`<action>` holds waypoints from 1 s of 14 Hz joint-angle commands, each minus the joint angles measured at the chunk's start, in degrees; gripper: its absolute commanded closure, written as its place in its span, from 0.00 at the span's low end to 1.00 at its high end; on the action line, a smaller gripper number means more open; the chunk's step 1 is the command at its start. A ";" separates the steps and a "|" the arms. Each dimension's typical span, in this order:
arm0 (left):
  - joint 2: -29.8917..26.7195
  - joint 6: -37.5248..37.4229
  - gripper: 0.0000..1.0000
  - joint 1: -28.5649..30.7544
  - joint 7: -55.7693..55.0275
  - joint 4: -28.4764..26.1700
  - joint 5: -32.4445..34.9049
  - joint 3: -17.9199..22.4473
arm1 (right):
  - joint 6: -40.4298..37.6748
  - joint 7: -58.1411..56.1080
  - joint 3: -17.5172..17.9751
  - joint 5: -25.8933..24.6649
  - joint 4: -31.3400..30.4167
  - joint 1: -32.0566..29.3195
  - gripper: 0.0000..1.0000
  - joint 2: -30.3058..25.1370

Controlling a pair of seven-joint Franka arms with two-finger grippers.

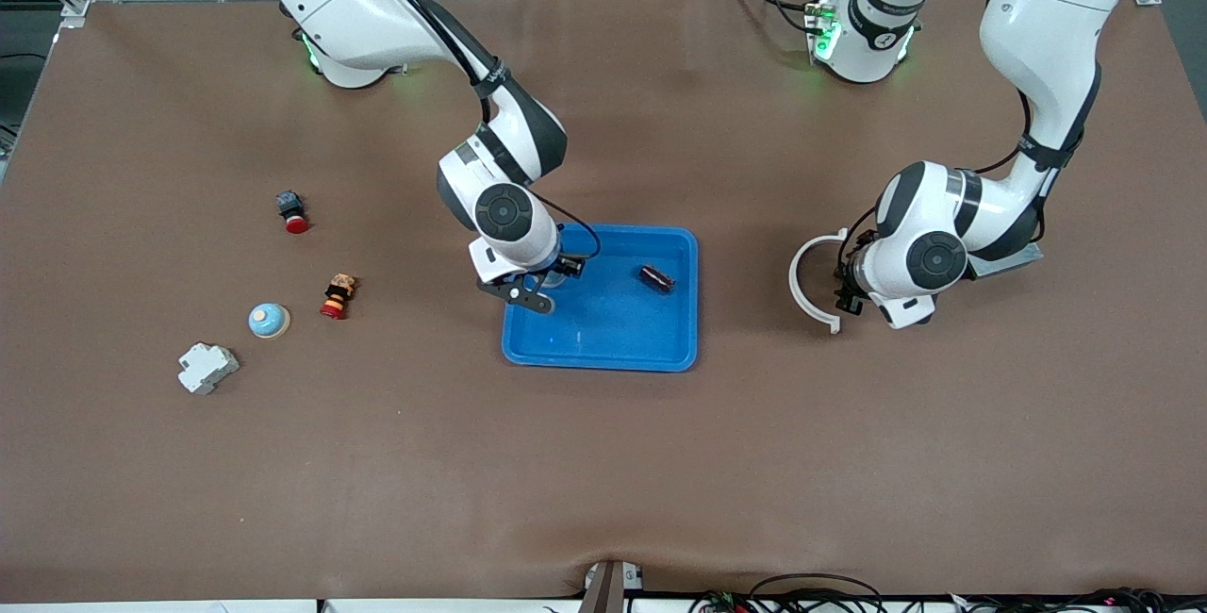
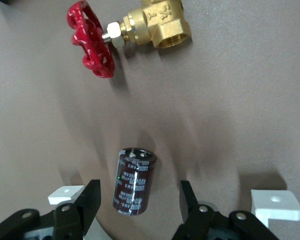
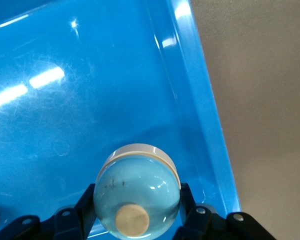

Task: Place electrolytic capacitor and blue bell in tray
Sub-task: 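Grasp another capacitor with the left gripper while the right gripper moves the bell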

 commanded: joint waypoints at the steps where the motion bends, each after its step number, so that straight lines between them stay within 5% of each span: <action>1: 0.44 0.86 0.57 1.19 0.02 -0.29 1.44 -0.43 | 0.17 0.64 -0.21 0.38 1.60 0.58 0.94 1.19; 4: 1.14 0.86 0.72 1.19 0.11 -0.20 1.44 -0.43 | 0.70 0.38 -0.21 0.30 1.52 0.58 0.93 1.45; 7: 0.79 0.86 1.00 1.11 0.20 -0.12 1.44 -0.43 | 0.79 0.29 -0.21 0.30 1.52 0.58 0.93 1.80; 11: -0.52 0.25 1.00 0.67 0.46 1.37 1.44 -0.61 | 0.79 0.20 -0.21 0.30 1.52 0.58 0.92 1.98; 13: -1.31 -0.28 1.00 0.58 0.64 3.04 1.44 -0.79 | 0.79 0.20 -0.21 0.30 1.52 0.58 0.77 1.98; 14: -1.40 -0.37 1.00 0.67 1.25 3.57 1.53 -0.79 | 0.79 0.29 -0.21 0.30 1.52 0.58 0.51 1.98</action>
